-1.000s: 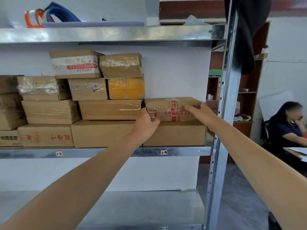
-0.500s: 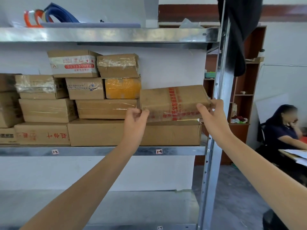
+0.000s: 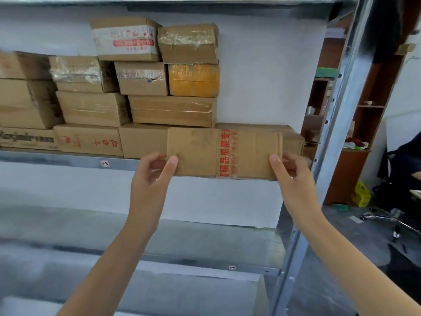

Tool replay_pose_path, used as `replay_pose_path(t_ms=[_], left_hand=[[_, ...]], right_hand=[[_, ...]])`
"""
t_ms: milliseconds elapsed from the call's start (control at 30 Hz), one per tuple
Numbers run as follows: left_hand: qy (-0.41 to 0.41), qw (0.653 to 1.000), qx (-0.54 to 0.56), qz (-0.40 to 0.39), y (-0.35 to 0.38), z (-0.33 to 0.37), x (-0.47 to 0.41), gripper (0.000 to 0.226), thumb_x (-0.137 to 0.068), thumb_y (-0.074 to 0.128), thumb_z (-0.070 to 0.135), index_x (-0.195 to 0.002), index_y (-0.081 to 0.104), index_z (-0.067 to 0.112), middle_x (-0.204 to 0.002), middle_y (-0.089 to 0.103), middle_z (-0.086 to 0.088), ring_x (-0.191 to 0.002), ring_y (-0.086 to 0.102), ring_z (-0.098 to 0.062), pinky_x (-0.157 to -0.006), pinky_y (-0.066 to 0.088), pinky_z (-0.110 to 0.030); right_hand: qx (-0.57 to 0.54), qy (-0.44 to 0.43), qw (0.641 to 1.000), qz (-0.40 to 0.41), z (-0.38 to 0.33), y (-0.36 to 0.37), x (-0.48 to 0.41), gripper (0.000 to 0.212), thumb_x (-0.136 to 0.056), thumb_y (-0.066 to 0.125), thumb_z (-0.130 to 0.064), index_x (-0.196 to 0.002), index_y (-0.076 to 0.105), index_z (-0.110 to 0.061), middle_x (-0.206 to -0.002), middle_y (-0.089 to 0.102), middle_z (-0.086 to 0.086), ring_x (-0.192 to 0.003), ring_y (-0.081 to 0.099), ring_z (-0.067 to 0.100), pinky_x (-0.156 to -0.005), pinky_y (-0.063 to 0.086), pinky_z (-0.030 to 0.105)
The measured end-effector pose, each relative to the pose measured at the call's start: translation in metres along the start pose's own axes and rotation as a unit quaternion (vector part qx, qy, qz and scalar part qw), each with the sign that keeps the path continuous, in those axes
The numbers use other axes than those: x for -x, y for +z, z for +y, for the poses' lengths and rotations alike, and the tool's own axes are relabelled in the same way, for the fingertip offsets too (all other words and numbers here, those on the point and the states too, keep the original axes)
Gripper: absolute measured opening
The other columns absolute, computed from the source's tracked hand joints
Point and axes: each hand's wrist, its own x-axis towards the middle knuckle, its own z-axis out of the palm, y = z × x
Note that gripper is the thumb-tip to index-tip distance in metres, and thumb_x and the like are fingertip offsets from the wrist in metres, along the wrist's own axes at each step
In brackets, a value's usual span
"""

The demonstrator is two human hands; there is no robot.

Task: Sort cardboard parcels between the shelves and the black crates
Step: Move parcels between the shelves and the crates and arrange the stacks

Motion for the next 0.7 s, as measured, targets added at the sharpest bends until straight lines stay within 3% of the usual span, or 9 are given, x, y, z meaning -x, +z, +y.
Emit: replay_pose_path(t_ms=[167, 300, 367, 467, 567, 700], left_hand=[[0.006, 0.997, -0.066, 0.040, -0.062, -0.016, 0.020, 0.010, -0.093, 0.068, 0.030, -0.096, 0.067, 0.021, -0.094, 0.069, 0.015, -0.088, 0.067, 0.000, -0.075, 0.051, -0.012], [-0.036, 0.990, -0.092, 0.098, -0.120, -0.027, 0.038, 0.005, -0.094, 0.067, 0.021, -0.095, 0.066, 0.016, -0.090, 0.071, 0.015, -0.083, 0.066, 0.003, -0.071, 0.048, -0.007], [-0.053, 0.982, -0.120, 0.139, -0.149, -0.031, 0.049, 0.006, -0.094, 0.068, 0.018, -0.099, 0.068, 0.015, -0.101, 0.070, 0.004, -0.086, 0.067, 0.001, -0.071, 0.048, -0.006], [-0.086, 0.957, -0.190, 0.203, -0.191, -0.034, 0.070, 0.013, -0.093, 0.068, 0.017, -0.095, 0.069, 0.029, -0.105, 0.055, -0.001, -0.086, 0.062, -0.006, -0.075, 0.046, -0.013], [-0.110, 0.945, -0.206, 0.230, -0.231, -0.034, 0.091, 0.016, -0.094, 0.066, 0.014, -0.095, 0.069, 0.031, -0.100, 0.060, -0.003, -0.085, 0.064, -0.009, -0.075, 0.045, -0.018], [-0.128, 0.944, -0.140, 0.268, -0.282, -0.025, 0.103, 0.010, -0.098, 0.060, 0.013, -0.103, 0.068, 0.017, -0.104, 0.069, -0.013, -0.094, 0.072, -0.021, -0.083, 0.053, -0.030]], right_hand=[[0.016, -0.010, 0.992, -0.123, 0.014, 0.056, 0.030, 0.029, -0.098, 0.055, -0.036, -0.127, 0.053, -0.028, -0.119, 0.045, -0.003, -0.096, 0.049, -0.022, -0.075, 0.034, -0.007], [-0.009, 0.023, 0.975, -0.220, 0.022, 0.105, 0.057, 0.027, -0.097, 0.060, -0.034, -0.122, 0.054, -0.027, -0.125, 0.056, -0.003, -0.116, 0.056, 0.006, -0.085, 0.043, 0.011], [-0.020, 0.031, 0.968, -0.247, 0.020, 0.130, 0.071, 0.022, -0.095, 0.063, -0.030, -0.115, 0.055, -0.025, -0.119, 0.062, -0.009, -0.113, 0.058, 0.002, -0.083, 0.045, 0.013], [-0.018, 0.019, 0.960, -0.279, 0.010, 0.166, 0.093, 0.027, -0.091, 0.069, -0.025, -0.111, 0.052, -0.026, -0.115, 0.060, -0.018, -0.104, 0.052, -0.018, -0.072, 0.044, 0.002], [-0.021, 0.021, 0.946, -0.324, -0.004, 0.203, 0.113, 0.034, -0.087, 0.074, -0.025, -0.111, 0.051, -0.025, -0.113, 0.061, -0.014, -0.105, 0.056, -0.006, -0.073, 0.046, 0.010], [-0.057, 0.050, 0.924, -0.375, -0.028, 0.250, 0.137, 0.039, -0.080, 0.070, -0.051, -0.101, 0.053, -0.023, -0.104, 0.064, -0.014, -0.096, 0.064, 0.001, -0.070, 0.050, 0.016]])
